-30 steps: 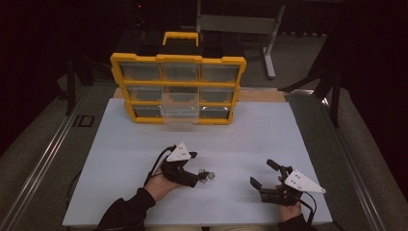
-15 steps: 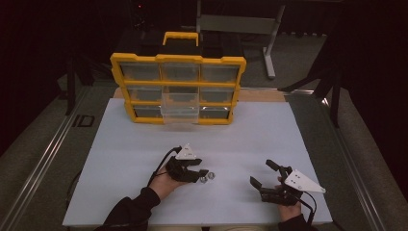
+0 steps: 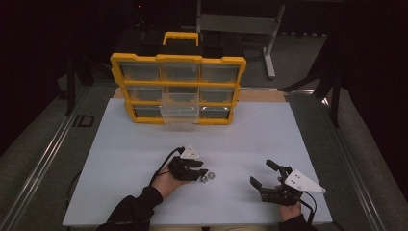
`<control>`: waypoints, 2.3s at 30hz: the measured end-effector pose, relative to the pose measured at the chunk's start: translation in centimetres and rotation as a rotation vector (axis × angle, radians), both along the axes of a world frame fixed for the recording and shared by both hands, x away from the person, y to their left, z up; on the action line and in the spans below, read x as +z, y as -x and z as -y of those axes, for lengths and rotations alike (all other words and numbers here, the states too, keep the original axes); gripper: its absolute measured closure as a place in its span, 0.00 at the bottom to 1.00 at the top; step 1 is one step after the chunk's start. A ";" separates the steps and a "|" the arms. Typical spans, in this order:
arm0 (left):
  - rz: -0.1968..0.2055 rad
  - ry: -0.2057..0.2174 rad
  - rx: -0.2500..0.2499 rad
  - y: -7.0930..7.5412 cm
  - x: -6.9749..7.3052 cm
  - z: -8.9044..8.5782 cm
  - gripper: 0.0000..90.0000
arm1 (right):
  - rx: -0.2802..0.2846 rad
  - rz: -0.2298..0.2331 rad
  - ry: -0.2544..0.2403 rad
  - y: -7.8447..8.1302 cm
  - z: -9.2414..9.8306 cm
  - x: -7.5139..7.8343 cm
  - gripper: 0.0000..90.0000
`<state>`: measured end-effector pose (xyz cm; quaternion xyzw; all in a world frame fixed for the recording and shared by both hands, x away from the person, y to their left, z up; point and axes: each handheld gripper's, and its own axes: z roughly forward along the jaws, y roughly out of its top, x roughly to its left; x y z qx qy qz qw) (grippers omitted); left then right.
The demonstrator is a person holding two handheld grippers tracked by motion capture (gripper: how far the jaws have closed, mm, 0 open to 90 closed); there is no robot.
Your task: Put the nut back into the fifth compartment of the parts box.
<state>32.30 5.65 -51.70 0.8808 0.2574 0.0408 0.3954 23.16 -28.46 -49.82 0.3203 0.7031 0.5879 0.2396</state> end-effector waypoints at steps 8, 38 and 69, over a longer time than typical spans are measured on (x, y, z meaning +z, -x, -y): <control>0.006 -0.025 -0.005 0.1 -0.2 0.2 0.76 | -0.003 0.002 0.002 0.0 0.0 0.0 0.14; 0.112 0.002 0.022 0.5 7.1 -2.4 0.78 | -0.014 0.009 -0.001 0.1 0.1 0.1 0.14; 0.305 0.080 0.243 -3.7 20.0 -7.6 0.78 | -0.002 0.008 -0.008 0.0 0.0 0.0 0.12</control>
